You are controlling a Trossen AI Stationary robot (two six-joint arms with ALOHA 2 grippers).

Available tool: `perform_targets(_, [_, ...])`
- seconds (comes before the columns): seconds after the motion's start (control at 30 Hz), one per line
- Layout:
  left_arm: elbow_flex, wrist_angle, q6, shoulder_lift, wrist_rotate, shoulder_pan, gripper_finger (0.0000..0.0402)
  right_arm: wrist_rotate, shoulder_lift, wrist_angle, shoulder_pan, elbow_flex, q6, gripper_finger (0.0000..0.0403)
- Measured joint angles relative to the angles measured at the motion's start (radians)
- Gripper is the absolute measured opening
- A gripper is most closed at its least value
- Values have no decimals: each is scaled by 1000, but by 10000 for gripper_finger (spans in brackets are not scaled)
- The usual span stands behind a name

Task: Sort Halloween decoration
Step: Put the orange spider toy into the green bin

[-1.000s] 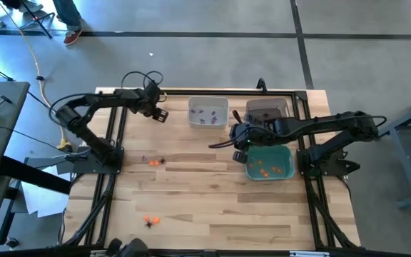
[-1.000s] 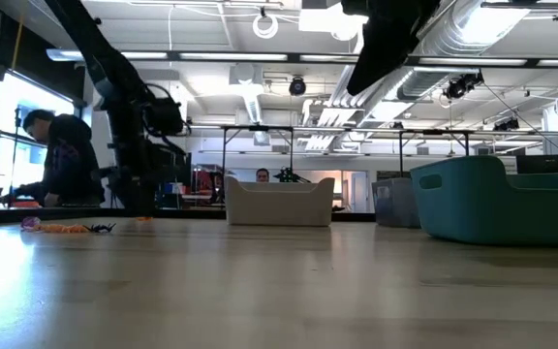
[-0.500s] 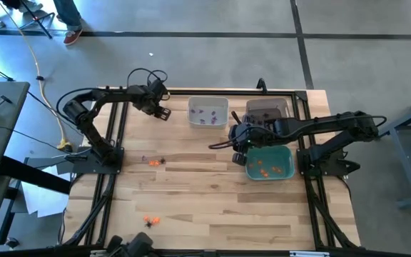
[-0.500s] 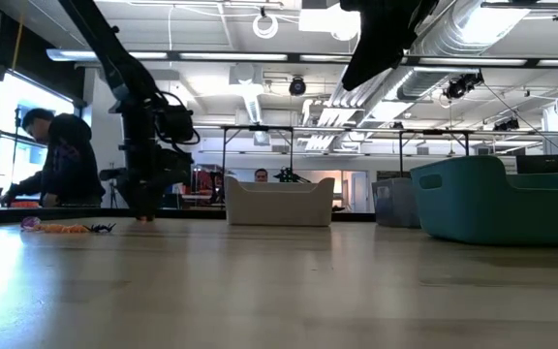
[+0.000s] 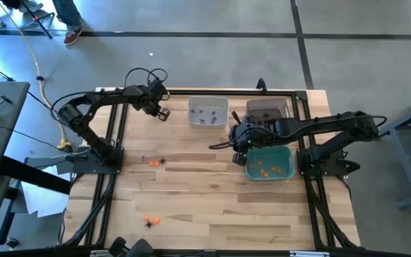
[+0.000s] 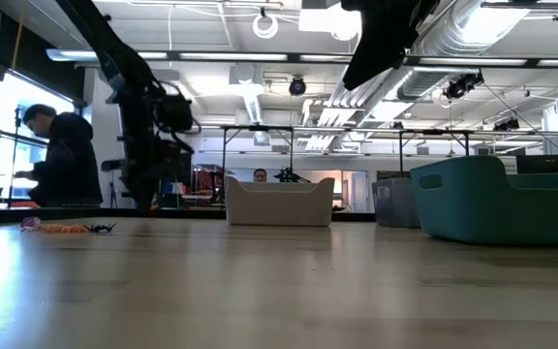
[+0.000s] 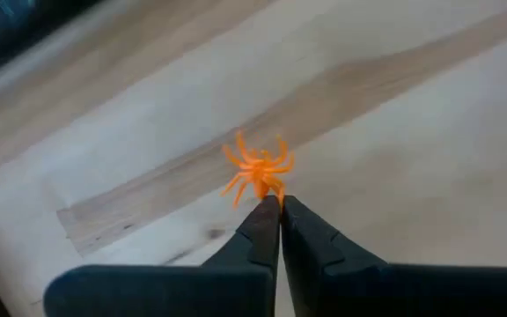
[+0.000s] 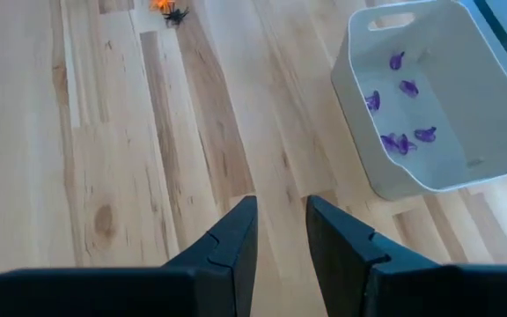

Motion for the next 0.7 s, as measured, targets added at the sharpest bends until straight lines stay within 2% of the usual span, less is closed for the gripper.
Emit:
perform_targets(0.2, [0,-41,-29,-216,47,-87,0,18,-1,-9,-7,0,-31,82])
perform_targets(0.33, [-4,-38,-100,-384,132,-211,0,90,-1,36,-20,0,-72,75])
perform_targets(0.43, [-4,-10,-153,-499,180,-362,0,97,-1,133,-21,0,-160,71])
perform_targets(0.53, [-4,48,-208,-580,174,-545,0,63,-1,267,-14,0,-273,67])
perform_targets(0.7, [-4,232,-259,-636,60,-840,0,4,1,402,-5,0,-450,62])
